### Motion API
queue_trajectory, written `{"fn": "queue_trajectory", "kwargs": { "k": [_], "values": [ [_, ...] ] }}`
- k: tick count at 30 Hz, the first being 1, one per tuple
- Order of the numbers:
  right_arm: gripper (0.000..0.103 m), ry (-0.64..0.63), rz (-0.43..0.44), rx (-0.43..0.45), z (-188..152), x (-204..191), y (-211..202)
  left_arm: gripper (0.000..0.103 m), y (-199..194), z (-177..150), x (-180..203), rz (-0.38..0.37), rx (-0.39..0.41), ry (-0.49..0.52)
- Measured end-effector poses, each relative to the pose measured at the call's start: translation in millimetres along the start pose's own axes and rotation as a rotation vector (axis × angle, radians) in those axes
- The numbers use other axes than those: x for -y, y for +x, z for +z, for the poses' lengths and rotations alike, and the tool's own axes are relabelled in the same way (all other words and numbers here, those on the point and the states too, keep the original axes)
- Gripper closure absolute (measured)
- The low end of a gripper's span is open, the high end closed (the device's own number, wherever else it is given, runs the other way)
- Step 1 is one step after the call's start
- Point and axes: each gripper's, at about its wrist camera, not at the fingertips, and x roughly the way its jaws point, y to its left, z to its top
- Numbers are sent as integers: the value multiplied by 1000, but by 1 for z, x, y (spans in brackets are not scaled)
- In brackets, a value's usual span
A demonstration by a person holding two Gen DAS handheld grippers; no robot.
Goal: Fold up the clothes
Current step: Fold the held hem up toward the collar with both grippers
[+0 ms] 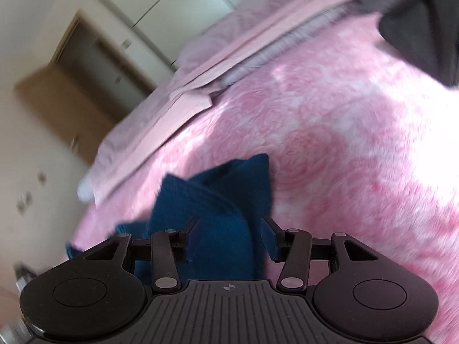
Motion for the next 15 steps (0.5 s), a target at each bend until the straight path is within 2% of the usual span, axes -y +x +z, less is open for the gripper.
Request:
{"fn": "queue_trajectory", "kwargs": {
  "k": [4,6,8,9,10,11,12,15],
  "values": [
    [54,-136,-15,9,-9,-14,21,62,21,3,15,-5,23,84],
    [54,-191,-8,18,-10,-18,34,63,30,6,20,6,38,103],
    [54,-209,12,19,-9,-19,48,71,40,9,19,6,33,96],
    [54,-205,23,21,-9,-19,55,97,44,10,18,5,27,91],
    [54,-193,40,6,-7,-18,62,98,46,11,17,9,21,90],
    [71,-180,57,-10,-6,-17,69,98,46,11,15,10,27,89],
    [94,-184,54,-17,-6,-18,73,98,45,12,13,11,35,87],
    [94,-174,42,4,-4,-16,73,98,39,12,11,20,63,95]
  ]
}}
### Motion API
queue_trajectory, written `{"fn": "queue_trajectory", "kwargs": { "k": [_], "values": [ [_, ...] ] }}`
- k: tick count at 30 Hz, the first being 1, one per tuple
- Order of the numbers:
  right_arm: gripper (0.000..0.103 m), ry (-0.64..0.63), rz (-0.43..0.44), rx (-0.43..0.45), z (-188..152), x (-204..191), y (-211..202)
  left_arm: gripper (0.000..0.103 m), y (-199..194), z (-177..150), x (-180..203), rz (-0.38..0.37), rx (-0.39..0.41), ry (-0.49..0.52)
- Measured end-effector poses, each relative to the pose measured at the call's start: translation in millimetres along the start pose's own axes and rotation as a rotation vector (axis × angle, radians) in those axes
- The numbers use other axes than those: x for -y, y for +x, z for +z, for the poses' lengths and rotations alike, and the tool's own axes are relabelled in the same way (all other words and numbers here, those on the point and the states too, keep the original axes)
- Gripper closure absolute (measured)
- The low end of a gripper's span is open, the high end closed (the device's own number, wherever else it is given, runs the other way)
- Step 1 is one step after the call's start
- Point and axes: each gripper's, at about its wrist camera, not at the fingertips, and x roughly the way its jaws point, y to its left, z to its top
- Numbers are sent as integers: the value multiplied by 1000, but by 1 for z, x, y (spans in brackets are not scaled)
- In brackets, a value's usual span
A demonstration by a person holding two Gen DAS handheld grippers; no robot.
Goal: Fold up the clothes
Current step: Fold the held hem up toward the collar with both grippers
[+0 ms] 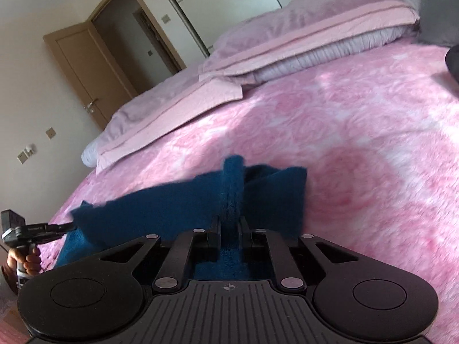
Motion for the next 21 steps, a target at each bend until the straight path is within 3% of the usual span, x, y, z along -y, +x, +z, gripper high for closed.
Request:
{"fn": "queue_trajectory", "kwargs": {
  "k": [5,11,14,17,21],
  "values": [
    [95,2,-22,70,7,-1,-12,98,-11,1,7,28,64,50],
    [95,-96,11,184,24,-28,-38,98,-39,14,30,-28,244,144],
    [95,-119,-8,231,36,-36,-44,98,-32,25,32,10,264,140],
    [95,-76,-61,211,45,-27,-29,98,-9,30,26,59,223,119],
    [95,-16,-169,94,38,-8,16,98,33,20,18,169,98,143]
  ]
}}
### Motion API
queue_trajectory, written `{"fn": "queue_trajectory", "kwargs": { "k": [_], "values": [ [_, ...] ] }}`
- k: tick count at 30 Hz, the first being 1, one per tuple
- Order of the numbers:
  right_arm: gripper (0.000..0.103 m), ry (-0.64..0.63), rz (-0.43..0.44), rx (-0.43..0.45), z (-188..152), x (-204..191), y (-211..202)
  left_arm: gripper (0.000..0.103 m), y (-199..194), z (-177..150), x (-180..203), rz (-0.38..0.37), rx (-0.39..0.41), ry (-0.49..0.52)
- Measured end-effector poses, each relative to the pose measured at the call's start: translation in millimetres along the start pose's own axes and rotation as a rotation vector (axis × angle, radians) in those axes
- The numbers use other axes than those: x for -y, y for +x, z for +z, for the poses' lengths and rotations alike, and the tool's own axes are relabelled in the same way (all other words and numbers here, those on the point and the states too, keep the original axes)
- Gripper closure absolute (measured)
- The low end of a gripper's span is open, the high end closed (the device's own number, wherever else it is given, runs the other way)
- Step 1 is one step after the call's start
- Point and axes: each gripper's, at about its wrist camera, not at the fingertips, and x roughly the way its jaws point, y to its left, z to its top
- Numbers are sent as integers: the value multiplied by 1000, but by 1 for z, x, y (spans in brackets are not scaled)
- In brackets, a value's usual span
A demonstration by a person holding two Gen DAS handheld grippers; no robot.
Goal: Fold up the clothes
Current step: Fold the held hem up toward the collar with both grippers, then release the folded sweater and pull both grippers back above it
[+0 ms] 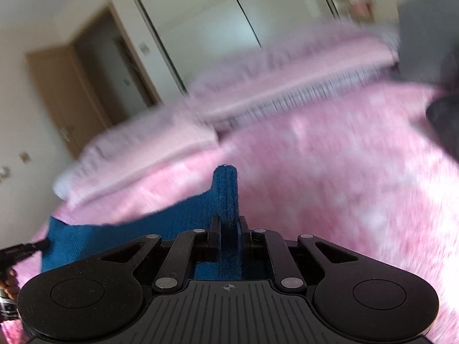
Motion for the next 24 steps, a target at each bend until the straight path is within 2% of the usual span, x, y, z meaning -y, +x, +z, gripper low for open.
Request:
{"fn": "queue_trajectory", "kwargs": {
  "k": [2,4,7,8,9,11,13,17,21,23,24],
  "values": [
    [95,16,-57,-74,-12,9,19,94,13,-9,-3,52,-61,9],
    [95,58,-86,-145,-21,17,35,81,18,-14,-7,97,-92,5],
    [88,129,-103,-129,-18,21,28,81,3,-9,-11,151,-57,-35],
    [71,139,-134,-118,-13,20,22,81,-3,-5,-11,176,-41,-51],
    [64,115,-172,-85,-8,13,15,81,-6,1,-7,169,-33,-60],
    [64,41,-222,-28,0,-6,2,81,-13,12,1,145,-20,-77],
    [64,-56,-222,4,6,-30,0,84,-4,18,27,110,-53,-29],
    [64,-243,-196,-74,-5,-83,34,83,26,17,90,52,-119,149],
    [64,-342,-190,-131,-24,-109,80,83,76,-3,126,103,-199,296],
    [64,-402,-254,-189,-36,-108,108,83,98,-17,121,156,-229,341],
    [65,-411,-270,-203,-42,-103,118,83,100,-20,116,154,-219,334]
  ]
}}
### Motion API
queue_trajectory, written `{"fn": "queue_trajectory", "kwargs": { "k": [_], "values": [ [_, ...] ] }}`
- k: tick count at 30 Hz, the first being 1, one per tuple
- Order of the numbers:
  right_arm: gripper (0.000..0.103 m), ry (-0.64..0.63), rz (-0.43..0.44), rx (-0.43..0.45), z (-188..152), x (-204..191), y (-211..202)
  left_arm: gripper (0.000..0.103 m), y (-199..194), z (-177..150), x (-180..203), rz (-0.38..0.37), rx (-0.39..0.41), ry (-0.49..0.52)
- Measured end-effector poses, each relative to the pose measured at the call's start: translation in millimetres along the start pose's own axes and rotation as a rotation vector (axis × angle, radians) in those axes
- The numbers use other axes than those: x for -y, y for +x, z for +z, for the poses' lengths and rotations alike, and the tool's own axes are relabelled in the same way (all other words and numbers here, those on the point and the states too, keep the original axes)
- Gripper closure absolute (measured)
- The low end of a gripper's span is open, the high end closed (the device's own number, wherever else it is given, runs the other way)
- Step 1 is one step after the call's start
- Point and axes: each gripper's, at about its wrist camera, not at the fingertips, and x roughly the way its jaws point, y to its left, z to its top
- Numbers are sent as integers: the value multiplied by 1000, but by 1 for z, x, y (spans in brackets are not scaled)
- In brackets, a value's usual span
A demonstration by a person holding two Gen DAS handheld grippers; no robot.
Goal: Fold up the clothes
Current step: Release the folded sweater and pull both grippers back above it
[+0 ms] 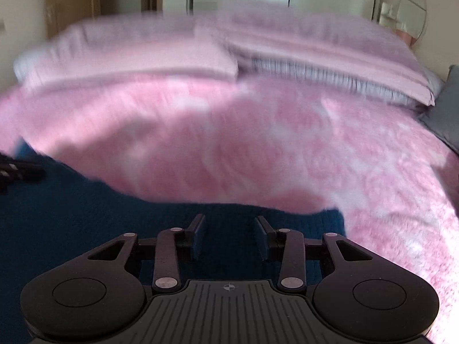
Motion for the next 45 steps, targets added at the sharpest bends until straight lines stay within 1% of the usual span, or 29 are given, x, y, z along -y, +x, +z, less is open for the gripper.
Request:
{"fn": "queue_trajectory", "kwargs": {
  "k": [1,3,6,8,9,11,13,14,15,18,19,20,21,23,24,26,28,29,32,33,34,37,38,39,40,41,43,45],
  "values": [
    [65,14,2,3,-2,3,4,83,3,-3,-4,-6,14,-13],
    [64,46,9,12,-4,9,9,83,3,-5,-13,-29,13,-61],
    [64,75,35,10,-3,18,10,83,-8,-2,-19,-24,14,-75],
    [64,126,44,24,2,24,-4,87,-26,-1,-23,-1,18,-95],
    [64,165,25,36,3,27,-16,92,-35,-1,-25,11,21,-105],
    [64,173,56,85,-1,19,-48,93,-63,-4,-20,-6,44,-112],
    [64,177,92,136,-5,11,-80,93,-84,-12,0,-70,59,-83],
    [64,158,127,144,-8,0,-91,92,-94,-16,11,-104,67,-67],
    [64,132,159,148,-12,-13,-101,92,-103,-20,21,-137,74,-51],
    [64,24,236,117,-34,-52,-115,91,-105,-42,53,-193,35,36],
    [64,-16,239,101,-43,-63,-116,92,-102,-52,58,-166,38,69],
    [64,-57,219,83,-54,-68,-113,92,-99,-61,62,-130,45,102],
    [64,-99,196,64,-65,-73,-110,91,-100,-70,56,-99,74,104],
    [64,-100,200,110,-80,-62,-111,95,-104,-74,33,-46,63,12],
    [64,-53,185,102,-82,-50,-111,100,-107,-77,21,-26,61,-24],
    [65,-6,133,86,-86,-31,-115,100,-114,-82,-4,11,61,-89],
    [65,37,81,70,-90,-12,-119,100,-123,-85,-19,28,62,-131],
    [65,59,83,73,-92,-6,-122,100,-127,-86,-23,34,63,-146],
    [65,111,78,81,-95,-1,-136,100,-145,-88,-21,41,72,-175],
    [65,114,58,85,-95,-4,-145,100,-155,-90,-17,46,84,-173],
    [65,127,63,101,-99,-6,-154,98,-165,-93,-13,52,98,-170],
    [65,169,88,155,-110,-9,-182,95,-176,-107,-7,98,87,-163],
    [65,168,80,144,-116,-11,-185,94,-171,-115,-10,130,60,-174],
    [65,168,48,117,-125,-12,-183,94,-166,-124,-14,164,29,-187],
    [65,180,11,81,-133,-9,-176,94,-165,-131,-17,186,18,-198],
    [65,193,-26,44,-141,-5,-169,94,-170,-136,-20,186,27,-214],
    [65,272,-10,66,-148,3,-177,95,-181,-141,-22,188,40,-234],
    [65,354,10,94,-155,12,-186,95,-193,-142,-19,214,58,-235]
  ]
}}
